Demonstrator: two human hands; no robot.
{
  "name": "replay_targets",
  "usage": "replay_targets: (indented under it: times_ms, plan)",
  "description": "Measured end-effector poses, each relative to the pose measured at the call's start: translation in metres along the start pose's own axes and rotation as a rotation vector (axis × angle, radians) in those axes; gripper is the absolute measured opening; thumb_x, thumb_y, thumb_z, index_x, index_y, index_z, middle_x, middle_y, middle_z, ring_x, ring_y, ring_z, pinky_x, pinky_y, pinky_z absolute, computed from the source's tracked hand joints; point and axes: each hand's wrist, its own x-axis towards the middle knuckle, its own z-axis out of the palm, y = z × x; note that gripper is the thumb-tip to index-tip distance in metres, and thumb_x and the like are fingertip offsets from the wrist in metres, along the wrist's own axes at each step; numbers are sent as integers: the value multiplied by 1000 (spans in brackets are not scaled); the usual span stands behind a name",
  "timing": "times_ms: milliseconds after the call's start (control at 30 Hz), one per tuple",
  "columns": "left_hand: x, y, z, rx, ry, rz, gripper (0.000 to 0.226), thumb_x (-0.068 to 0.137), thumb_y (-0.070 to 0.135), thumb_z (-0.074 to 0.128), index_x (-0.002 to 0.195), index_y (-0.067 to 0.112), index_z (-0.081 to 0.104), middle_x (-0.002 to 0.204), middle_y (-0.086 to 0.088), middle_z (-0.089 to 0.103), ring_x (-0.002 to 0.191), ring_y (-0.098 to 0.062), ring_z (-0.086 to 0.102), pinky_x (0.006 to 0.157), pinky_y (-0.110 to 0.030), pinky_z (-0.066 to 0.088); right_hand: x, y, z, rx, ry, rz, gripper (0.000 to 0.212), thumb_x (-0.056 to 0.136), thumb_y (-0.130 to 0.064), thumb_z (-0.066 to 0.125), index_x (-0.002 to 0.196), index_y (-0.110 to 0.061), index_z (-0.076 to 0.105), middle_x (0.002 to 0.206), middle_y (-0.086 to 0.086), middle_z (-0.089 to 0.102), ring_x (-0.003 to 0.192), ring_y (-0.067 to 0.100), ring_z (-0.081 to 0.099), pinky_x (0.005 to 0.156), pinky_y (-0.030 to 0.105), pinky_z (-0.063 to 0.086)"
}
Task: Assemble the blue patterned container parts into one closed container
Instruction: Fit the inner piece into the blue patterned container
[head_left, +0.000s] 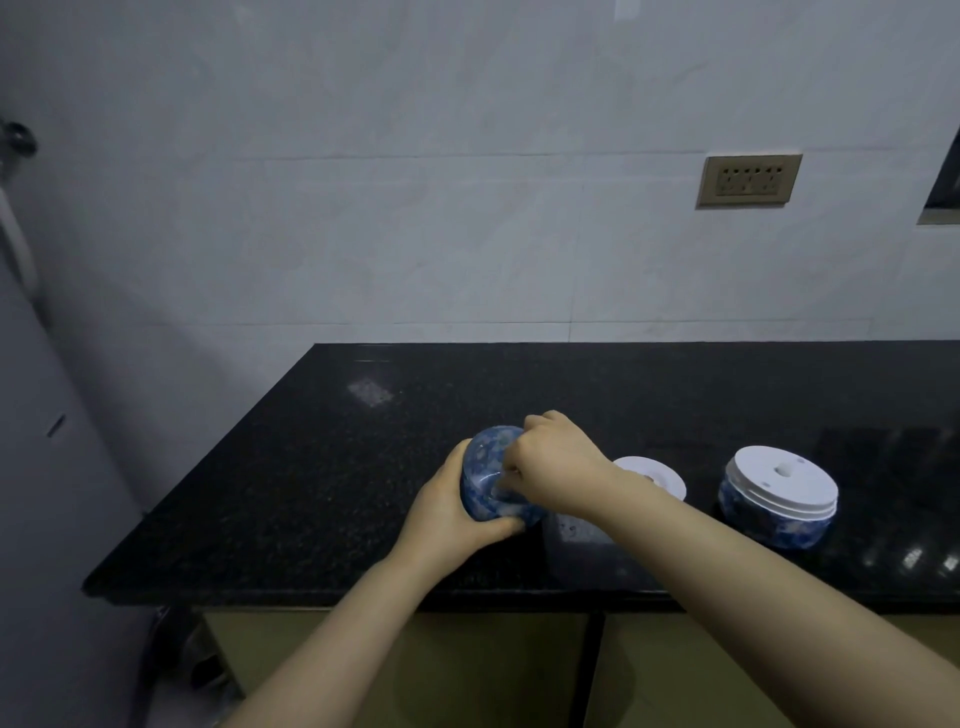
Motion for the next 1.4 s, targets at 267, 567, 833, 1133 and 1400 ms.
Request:
replay_targets:
  times_ms: [267,567,833,1133,1400]
  plan:
    - [1,-4,1,13,24,-26,74,49,50,77,100,77,32,97,45,55,93,27,49,67,4,40,-2,0,-3,57,6,29,29,89,-27,50,65,-12,55,52,-3,34,78,21,35,73,30,27]
    - [0,-3,1,5,10,-33,73,49,49,77,100,77,33,97,52,52,93,27,49,67,5,38,1,1,-3,33,-37,90,47,91,-36,48,49,-17,37,54,-3,36,81,20,33,74,28,22]
    - [2,-13,1,11,8,-47,78,57,38,82,106,70,31,104,41,51,93,34,43,68,8,36,-8,18,8,562,267,132,31,93,-34,47,107,-15,66,105,4,66,104,20,51,84,33,43]
    - [17,-17,0,48,11,-91,80,57,39,84,123,44,40,119,18,39,105,1,43,85,-18,35,-17,25,54,1057,253,348,47,93,-29,50,137,-14,42,144,5,46,129,17,44,104,27,36]
    - [19,-20,-1,116,14,-194,109,55,46,82,143,28,20,144,3,39,130,-18,40,101,-33,38,-18,20,56,1114,217,343,52,95,-36,44,143,-19,31,152,0,33,138,15,32,105,24,26]
